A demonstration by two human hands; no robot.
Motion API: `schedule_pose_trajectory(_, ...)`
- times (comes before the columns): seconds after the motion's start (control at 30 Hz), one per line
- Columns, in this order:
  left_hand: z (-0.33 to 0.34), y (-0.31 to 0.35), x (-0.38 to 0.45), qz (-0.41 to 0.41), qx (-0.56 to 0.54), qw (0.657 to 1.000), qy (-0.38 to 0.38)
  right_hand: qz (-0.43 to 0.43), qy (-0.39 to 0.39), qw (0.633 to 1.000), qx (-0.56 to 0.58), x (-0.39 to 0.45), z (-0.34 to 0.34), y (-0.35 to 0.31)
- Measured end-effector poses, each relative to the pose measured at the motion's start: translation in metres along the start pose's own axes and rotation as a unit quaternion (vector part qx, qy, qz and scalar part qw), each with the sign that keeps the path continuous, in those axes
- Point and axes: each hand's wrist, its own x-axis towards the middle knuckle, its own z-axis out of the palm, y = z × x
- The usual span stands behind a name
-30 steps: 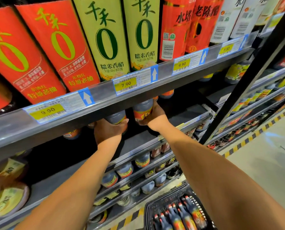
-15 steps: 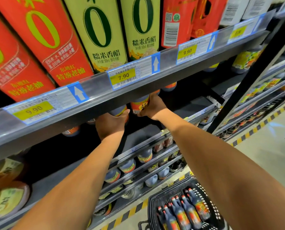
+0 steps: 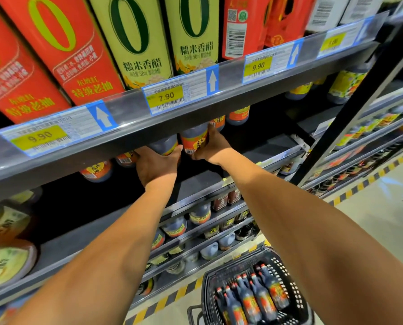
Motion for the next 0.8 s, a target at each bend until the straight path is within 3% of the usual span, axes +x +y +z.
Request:
schedule_pose_trajectory(0.13, 0.004, -0.014, 0.006, -0.028, 0.003, 0.999, -0.039, -0.006, 0.018, 0.999, 0.050, -0.008, -0.013, 0.019)
schedule_pose_trajectory(0.23, -0.002, -0.039, 0.006, -0.035, -0.008, 0.997, -0.063, -0.034, 0.089, 0.989, 0.115, -0.051, -0.043, 0.026)
schedule_pose_trajectory(0.37, -0.029, -0.051, -0.021, -0.014, -0.013, 0.999, -0.050, -0.060, 0.136, 0.985, 0.093, -0.118, -0.073, 0.063)
schedule_pose_trajectory(0.53, -0.044, -0.047, -0.093, 0.175, -0.084, 0.981, -0.008, 0.001, 0.207, 0.974, 0.090, -0.195, -0.067, 0.156)
schedule_pose_trajectory(0.67, -0.006, -0.075, -0.174, 0.256, -0.053, 0.958, -0.116, 0.117, 0.159, 0.978, 0.069, -0.255, -0.034, 0.242)
schedule_pose_trajectory(0.8, 0.059, -0.143, -0.242, 0.164, 0.048, 0.945, -0.279, 0.234, 0.086, 0.967, 0.041, -0.312, -0.008, 0.311)
